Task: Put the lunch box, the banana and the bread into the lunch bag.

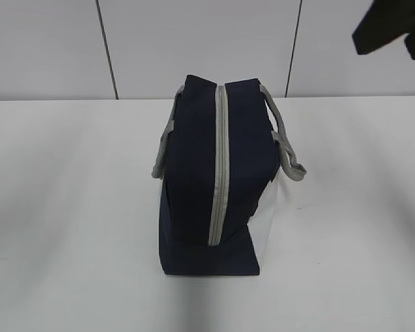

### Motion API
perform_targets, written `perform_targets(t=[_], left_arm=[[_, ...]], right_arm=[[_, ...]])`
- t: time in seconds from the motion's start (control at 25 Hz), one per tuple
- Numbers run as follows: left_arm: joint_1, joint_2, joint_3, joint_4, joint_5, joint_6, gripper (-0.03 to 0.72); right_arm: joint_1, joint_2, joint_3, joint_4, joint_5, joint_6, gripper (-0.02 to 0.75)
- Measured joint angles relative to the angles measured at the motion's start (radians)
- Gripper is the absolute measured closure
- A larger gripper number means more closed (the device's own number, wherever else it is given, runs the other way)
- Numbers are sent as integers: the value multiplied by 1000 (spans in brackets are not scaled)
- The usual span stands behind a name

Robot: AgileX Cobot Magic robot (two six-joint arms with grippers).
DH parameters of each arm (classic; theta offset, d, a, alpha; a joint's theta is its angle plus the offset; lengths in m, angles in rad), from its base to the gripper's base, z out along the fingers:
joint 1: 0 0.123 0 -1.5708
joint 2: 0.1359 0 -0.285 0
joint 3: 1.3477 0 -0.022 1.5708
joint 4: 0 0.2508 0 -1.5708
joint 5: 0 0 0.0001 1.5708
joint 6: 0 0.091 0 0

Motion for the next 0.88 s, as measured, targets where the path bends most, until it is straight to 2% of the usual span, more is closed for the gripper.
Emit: perform_targets(t=[0.28,0.56,0.88], left_arm=[[0,-165,86,23,48,0,189],[0,-337,193,52,71,0,190],[0,-536,375,55,91,0,190]], right_arm=[[2,-337,327,-46,-96,2,188],[2,-658,614,-63,-122,2,188],[2,-976,802,-69,-98,2,188]])
